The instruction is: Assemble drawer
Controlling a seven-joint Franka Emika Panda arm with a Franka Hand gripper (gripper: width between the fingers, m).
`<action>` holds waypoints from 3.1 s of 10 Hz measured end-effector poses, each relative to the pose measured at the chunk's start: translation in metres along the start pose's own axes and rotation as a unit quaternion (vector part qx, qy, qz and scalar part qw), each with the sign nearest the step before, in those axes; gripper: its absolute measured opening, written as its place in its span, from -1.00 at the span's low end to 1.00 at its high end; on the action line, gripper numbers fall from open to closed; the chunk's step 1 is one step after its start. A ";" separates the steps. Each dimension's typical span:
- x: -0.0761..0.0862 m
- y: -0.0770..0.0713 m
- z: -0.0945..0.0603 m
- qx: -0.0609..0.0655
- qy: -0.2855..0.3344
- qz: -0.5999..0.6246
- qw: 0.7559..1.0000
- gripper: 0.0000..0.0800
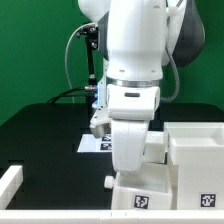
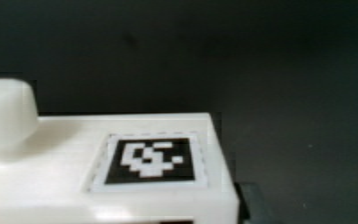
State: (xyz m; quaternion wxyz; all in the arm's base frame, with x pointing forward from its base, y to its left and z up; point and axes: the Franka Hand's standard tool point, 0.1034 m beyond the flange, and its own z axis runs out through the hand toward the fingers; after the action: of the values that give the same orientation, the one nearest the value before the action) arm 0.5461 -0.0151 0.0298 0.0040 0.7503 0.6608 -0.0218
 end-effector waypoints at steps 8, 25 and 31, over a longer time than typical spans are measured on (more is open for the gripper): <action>-0.005 0.003 -0.003 -0.008 0.000 -0.011 1.000 -0.90; 0.006 0.003 -0.001 -0.024 0.002 -0.040 0.999 -0.90; 0.009 0.005 -0.004 -0.021 0.001 -0.028 0.999 -0.90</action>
Offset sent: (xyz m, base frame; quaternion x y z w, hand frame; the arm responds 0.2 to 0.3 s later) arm 0.0000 0.0000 0.0000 0.0000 0.0000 0.0000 1.0000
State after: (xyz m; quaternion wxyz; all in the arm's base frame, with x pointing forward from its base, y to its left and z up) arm 0.5519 -0.0062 0.0334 0.0186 0.7316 0.6815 -0.0076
